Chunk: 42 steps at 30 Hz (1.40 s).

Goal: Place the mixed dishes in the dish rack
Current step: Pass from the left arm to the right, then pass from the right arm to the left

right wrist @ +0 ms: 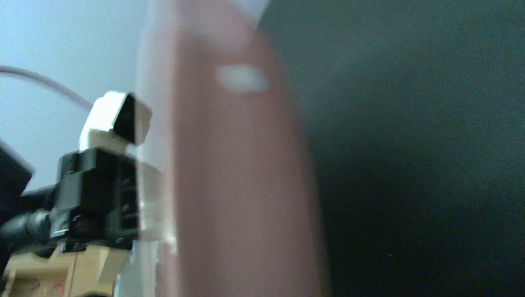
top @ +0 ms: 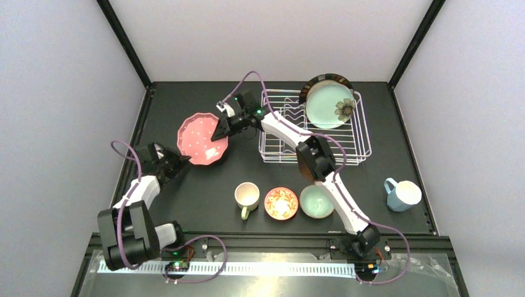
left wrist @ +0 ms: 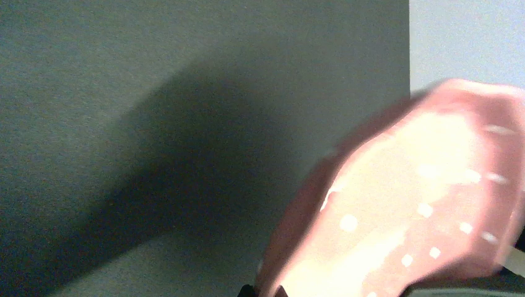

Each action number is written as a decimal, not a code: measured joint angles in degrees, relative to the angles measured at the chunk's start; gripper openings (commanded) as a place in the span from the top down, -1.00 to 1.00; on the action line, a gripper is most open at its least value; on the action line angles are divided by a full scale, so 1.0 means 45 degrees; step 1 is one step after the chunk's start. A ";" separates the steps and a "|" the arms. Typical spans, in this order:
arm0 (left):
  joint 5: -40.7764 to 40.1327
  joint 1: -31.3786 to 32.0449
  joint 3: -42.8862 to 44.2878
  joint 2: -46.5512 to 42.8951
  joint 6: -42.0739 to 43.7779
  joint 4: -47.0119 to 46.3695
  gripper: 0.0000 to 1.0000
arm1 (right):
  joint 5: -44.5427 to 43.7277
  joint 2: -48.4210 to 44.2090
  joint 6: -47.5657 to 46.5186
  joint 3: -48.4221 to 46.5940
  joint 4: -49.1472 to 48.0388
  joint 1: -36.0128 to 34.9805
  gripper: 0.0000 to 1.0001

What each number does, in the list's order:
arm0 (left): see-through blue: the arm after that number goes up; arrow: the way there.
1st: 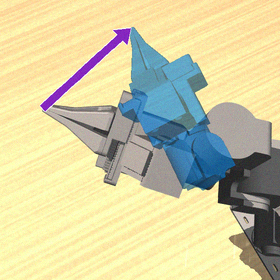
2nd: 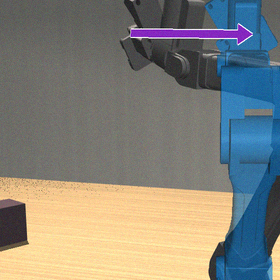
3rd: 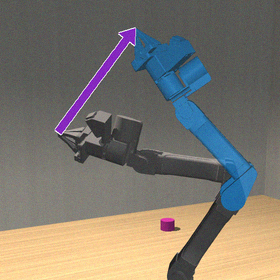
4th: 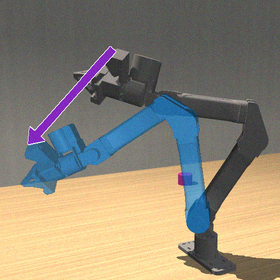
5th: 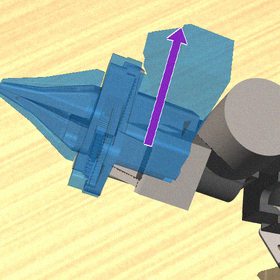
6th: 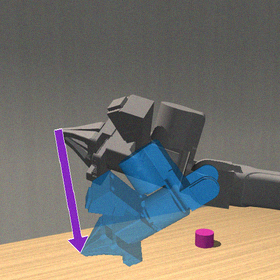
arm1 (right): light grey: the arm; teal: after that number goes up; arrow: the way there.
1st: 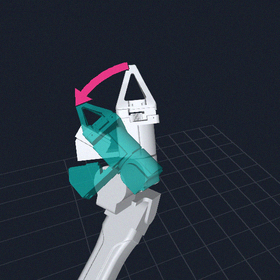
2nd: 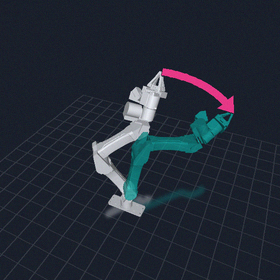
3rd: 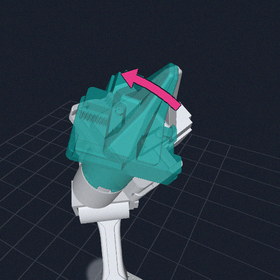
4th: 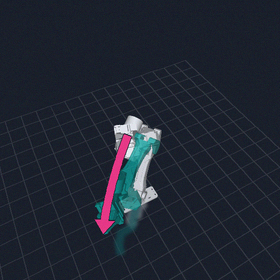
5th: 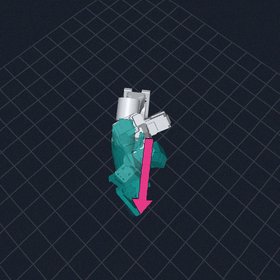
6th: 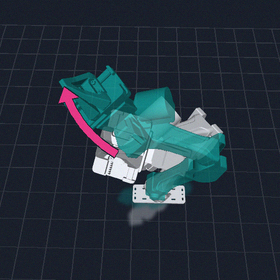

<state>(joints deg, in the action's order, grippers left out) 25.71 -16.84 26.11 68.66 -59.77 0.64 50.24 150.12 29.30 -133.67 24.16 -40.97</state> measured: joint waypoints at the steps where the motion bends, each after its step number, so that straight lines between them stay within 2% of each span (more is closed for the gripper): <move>1: -0.0024 -0.0019 -0.0005 -0.0068 0.0010 0.0024 0.98 | 0.0049 0.0000 0.0117 0.0000 -0.0019 0.0010 0.78; 3: 0.0058 -0.0044 -0.0015 -0.0151 0.0097 0.0039 0.97 | 0.0000 -0.0063 0.0112 0.0000 0.0049 0.0039 0.99; 10: 0.0209 -0.0053 -0.0015 -0.0461 0.0160 0.0136 0.97 | 0.0112 -0.0287 0.0146 -0.0058 0.0359 0.0053 1.00; 13: 0.0248 -0.0053 0.0029 -0.0665 0.0194 0.0355 0.66 | 0.0063 -0.0437 0.0092 -0.0058 0.0515 0.0049 1.00; 17: 0.0248 -0.0049 0.0209 -0.1044 0.0228 0.0792 0.34 | 0.0034 -0.0627 0.0078 -0.0063 0.0602 0.0010 1.00; 23: 0.0379 -0.0049 0.0262 -0.1632 -0.0248 0.0704 -0.40 | -0.0243 -0.0801 -0.0126 -0.0597 0.1287 -0.0068 1.00; 25: 0.0554 -0.0044 0.0262 -0.1846 -0.0559 0.0505 -0.58 | -0.0486 -0.1064 -0.0180 -0.0597 0.1545 -0.0083 1.00; 34: 0.1166 0.0019 0.0486 -0.2992 -0.2210 -0.0709 -0.74 | -0.1885 -0.2773 -0.0466 -0.0602 0.2647 -0.0107 1.00; 42: 0.1151 0.0024 0.0835 -0.4012 -0.3011 -0.1122 -0.90 | -0.2375 -0.3871 -0.0578 -0.0520 0.3104 -0.0078 1.00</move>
<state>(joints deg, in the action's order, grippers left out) 30.89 -16.73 29.87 50.61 -73.32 -4.40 39.55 132.70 26.70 -136.00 38.13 -41.32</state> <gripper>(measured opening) 0.921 0.393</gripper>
